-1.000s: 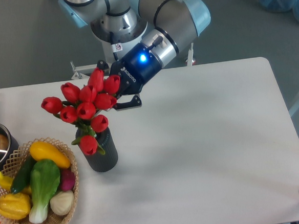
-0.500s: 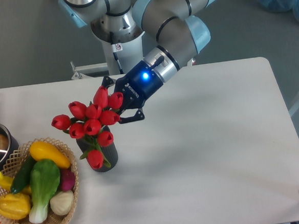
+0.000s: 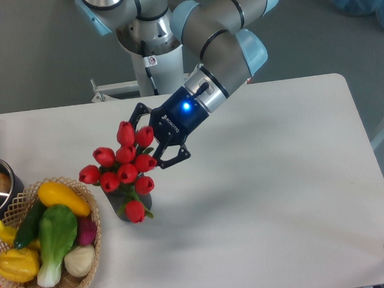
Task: Insert the flowers into the vase
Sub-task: 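Open the gripper to release the tulips in the vase, then lift the open gripper up away from the tulips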
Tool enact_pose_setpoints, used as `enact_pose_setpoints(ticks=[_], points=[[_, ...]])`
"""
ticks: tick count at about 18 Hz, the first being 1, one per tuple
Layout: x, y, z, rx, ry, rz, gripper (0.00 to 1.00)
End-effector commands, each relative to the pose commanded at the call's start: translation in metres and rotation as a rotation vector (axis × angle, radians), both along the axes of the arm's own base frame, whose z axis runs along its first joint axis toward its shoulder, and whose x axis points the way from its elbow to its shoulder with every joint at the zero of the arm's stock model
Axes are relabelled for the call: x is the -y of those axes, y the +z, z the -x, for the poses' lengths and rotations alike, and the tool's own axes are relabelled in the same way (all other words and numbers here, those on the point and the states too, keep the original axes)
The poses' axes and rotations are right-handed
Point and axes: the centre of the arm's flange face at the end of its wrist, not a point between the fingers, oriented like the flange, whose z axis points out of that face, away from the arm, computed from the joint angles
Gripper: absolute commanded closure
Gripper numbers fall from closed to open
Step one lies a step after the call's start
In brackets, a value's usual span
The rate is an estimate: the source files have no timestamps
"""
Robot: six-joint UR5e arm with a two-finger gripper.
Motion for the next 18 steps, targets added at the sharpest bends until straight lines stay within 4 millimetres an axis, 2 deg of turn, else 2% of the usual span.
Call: enact_pose_setpoints(ticks=[12,18], points=[[0.025,0.012,-0.002,-0.215,0.009,0.228,0.0],[0.04,0.038,0.015,-0.422,0.038,0.405,0.0]])
